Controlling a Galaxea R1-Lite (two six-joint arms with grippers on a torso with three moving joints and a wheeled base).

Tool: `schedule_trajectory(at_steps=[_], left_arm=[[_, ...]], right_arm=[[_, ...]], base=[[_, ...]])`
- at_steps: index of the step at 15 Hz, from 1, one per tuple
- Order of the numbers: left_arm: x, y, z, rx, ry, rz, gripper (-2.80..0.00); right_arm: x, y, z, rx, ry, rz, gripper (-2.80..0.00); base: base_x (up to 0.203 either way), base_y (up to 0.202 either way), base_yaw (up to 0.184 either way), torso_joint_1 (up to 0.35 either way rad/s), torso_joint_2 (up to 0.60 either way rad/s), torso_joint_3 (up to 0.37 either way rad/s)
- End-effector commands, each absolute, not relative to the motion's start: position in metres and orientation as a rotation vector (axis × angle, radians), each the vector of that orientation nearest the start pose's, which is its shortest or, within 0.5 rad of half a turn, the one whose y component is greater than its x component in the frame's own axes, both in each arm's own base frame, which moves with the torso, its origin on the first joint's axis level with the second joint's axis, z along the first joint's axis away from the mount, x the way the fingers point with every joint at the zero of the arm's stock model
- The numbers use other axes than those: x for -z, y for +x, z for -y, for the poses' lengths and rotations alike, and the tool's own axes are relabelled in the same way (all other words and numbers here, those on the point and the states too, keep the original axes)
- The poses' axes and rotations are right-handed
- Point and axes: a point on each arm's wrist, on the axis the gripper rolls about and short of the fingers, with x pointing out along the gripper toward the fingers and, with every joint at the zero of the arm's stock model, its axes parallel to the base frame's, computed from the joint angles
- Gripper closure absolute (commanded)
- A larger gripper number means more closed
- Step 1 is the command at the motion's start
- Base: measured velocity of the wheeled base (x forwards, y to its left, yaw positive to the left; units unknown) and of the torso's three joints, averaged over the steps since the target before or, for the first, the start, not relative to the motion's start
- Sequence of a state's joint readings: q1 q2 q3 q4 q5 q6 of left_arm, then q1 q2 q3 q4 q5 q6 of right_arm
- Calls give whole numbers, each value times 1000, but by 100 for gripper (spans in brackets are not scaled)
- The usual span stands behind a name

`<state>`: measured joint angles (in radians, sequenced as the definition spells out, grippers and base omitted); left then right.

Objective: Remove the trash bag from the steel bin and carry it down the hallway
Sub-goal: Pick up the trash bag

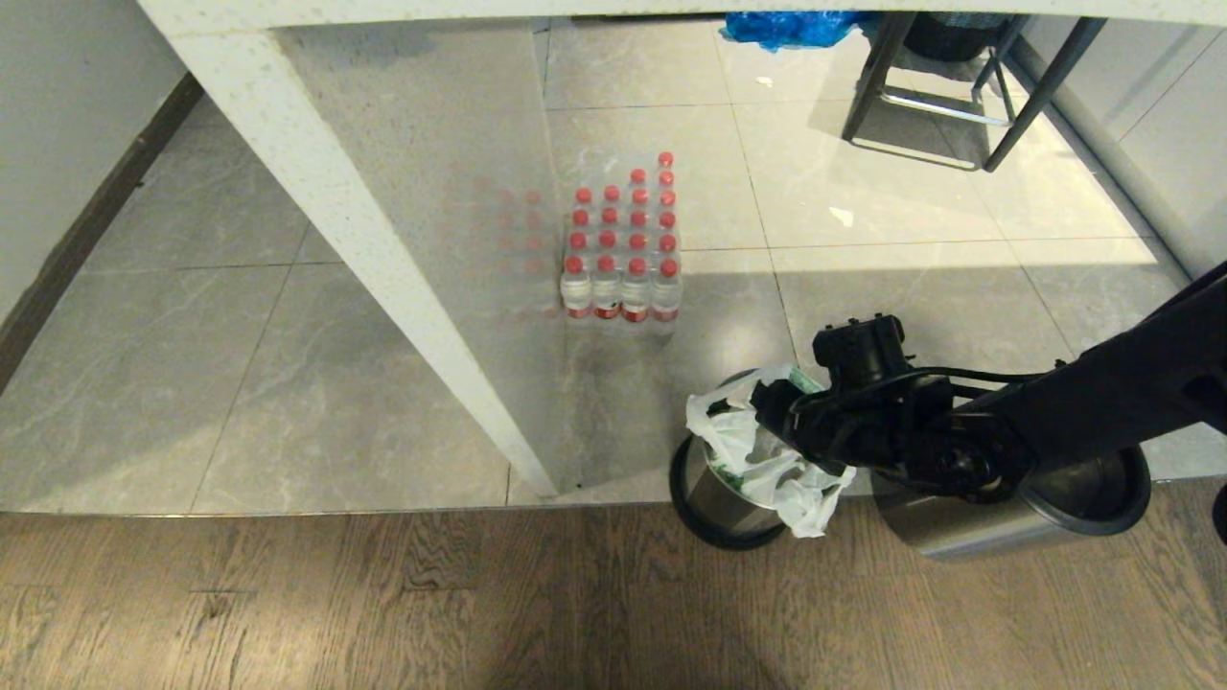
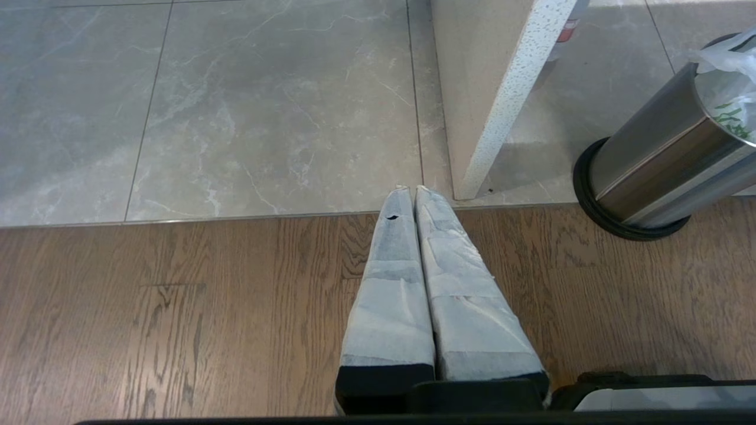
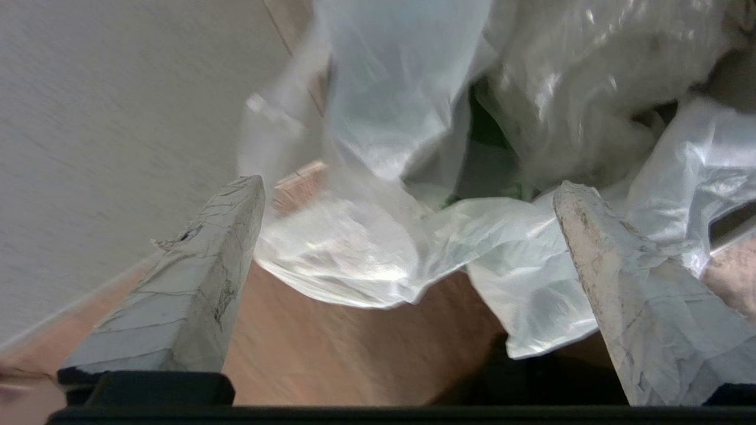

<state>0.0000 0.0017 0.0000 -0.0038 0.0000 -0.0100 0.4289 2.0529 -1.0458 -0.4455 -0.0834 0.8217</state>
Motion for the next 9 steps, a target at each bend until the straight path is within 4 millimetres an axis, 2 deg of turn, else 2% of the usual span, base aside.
schedule_trajectory(at_steps=[1,6,9], left_arm=[[-76,-23,0,0,-11,3,0],[-76,-23,0,0,-10,3,0],[-76,-23,0,0,-11,3,0]], right_arm=[[-95,348,-157,-65,635,-655,-280],[-80,335,-149,-24,503,-703,-280],[-79,330,-141,4,469,-741,-280]], base=[[0,0,0,0,0,0],[0,0,0,0,0,0],[0,0,0,0,0,0]])
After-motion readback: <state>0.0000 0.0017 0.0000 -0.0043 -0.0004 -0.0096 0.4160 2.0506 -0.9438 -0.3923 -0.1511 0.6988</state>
